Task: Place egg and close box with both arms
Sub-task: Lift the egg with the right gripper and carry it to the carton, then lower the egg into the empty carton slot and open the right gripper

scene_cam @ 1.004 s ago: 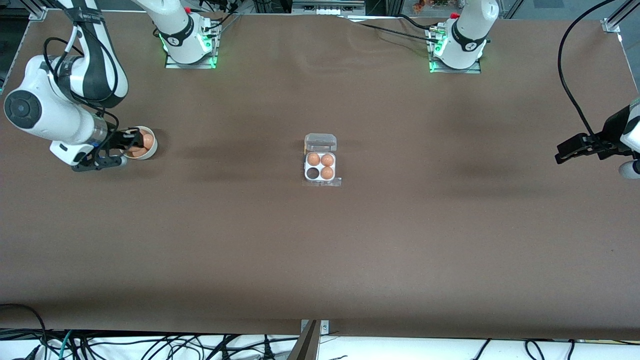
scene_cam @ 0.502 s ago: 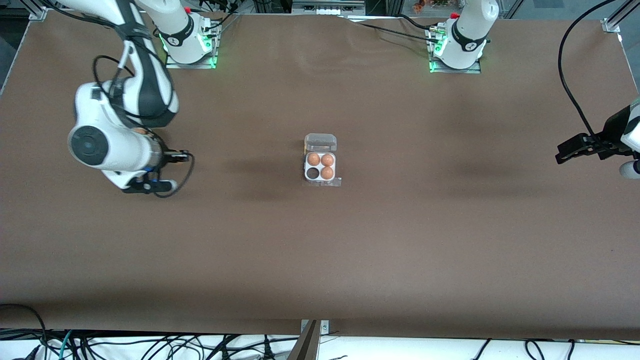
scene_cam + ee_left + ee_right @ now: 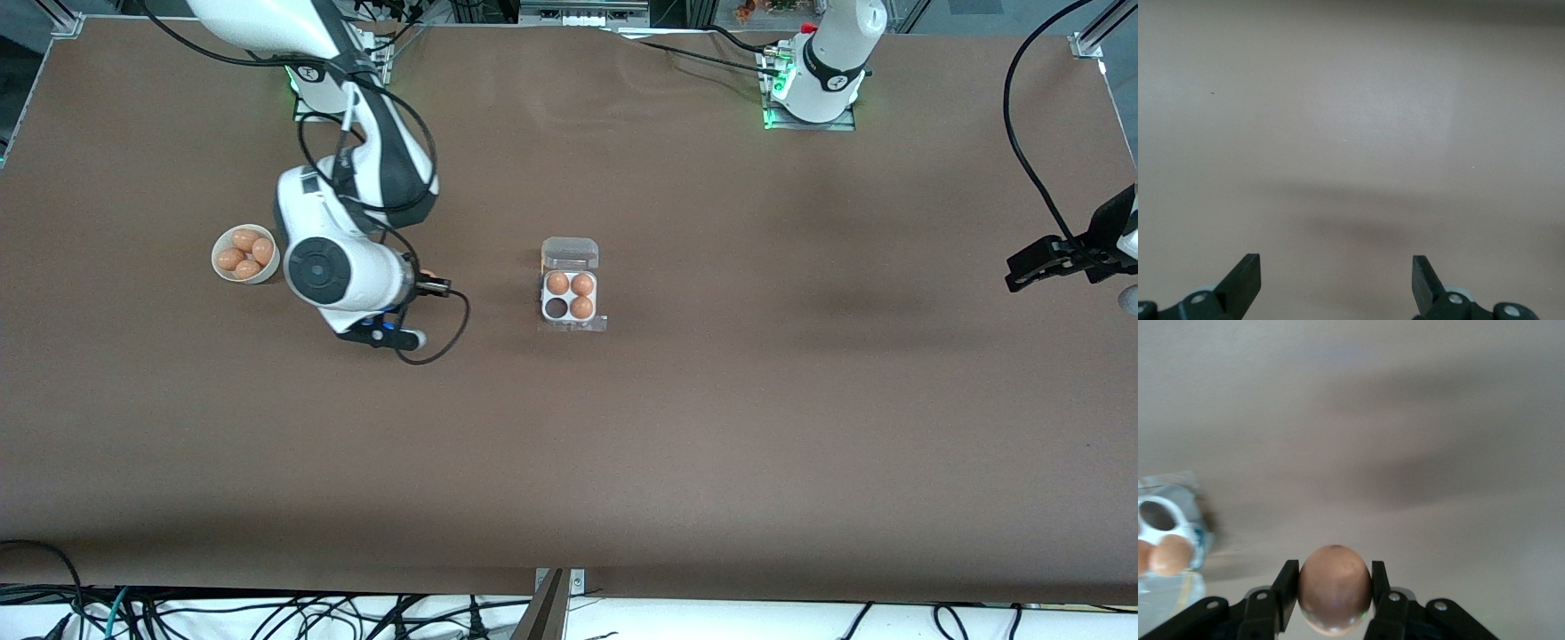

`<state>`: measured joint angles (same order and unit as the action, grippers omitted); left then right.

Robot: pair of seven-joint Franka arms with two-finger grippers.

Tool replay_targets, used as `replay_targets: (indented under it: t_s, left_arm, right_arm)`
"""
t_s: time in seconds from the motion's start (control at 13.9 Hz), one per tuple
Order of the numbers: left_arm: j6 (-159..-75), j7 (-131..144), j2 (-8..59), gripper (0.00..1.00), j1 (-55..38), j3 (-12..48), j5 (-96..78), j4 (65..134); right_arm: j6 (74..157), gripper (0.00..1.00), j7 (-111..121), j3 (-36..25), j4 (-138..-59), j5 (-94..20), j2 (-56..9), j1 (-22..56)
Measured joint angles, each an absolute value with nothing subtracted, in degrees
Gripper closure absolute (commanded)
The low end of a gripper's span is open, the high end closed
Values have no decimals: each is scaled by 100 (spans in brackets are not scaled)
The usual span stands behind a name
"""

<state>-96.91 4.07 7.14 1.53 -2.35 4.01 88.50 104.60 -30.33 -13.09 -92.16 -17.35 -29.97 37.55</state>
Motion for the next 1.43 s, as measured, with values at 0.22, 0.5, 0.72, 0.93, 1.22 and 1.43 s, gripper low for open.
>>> replay_targets:
  t_s: [0.22,0.5,0.72,0.93,1.22,1.43]
  left_arm:
    - [-9688,407,715,0,153,-232,401,8850]
    - [-9669,407,715,0,153,-232,401,8850]
    - [-9633,407,716,0,152,-226,401,8850]
    - [-9633,407,715,0,151,-222,401,8838]
    - [-9630,407,716,0,149,-219,401,8818]
    - [-9620,407,715,0,149,-219,401,8817]
  right_arm:
    - [10487,85,-3904,-1302,-8700,-1954,-3437,4214]
    - [10758,85,-4806,-1286,-8053,-2036,-4007,4648]
    - [11185,85,-4983,-1162,-7856,-2138,-4237,4679]
    - [11548,85,-4991,-1095,-7848,-2158,-4352,4677]
    - [11661,84,-5021,-1022,-7839,-2161,-4457,4674]
    - [11684,84,-5031,-943,-7833,-2162,-4549,4674]
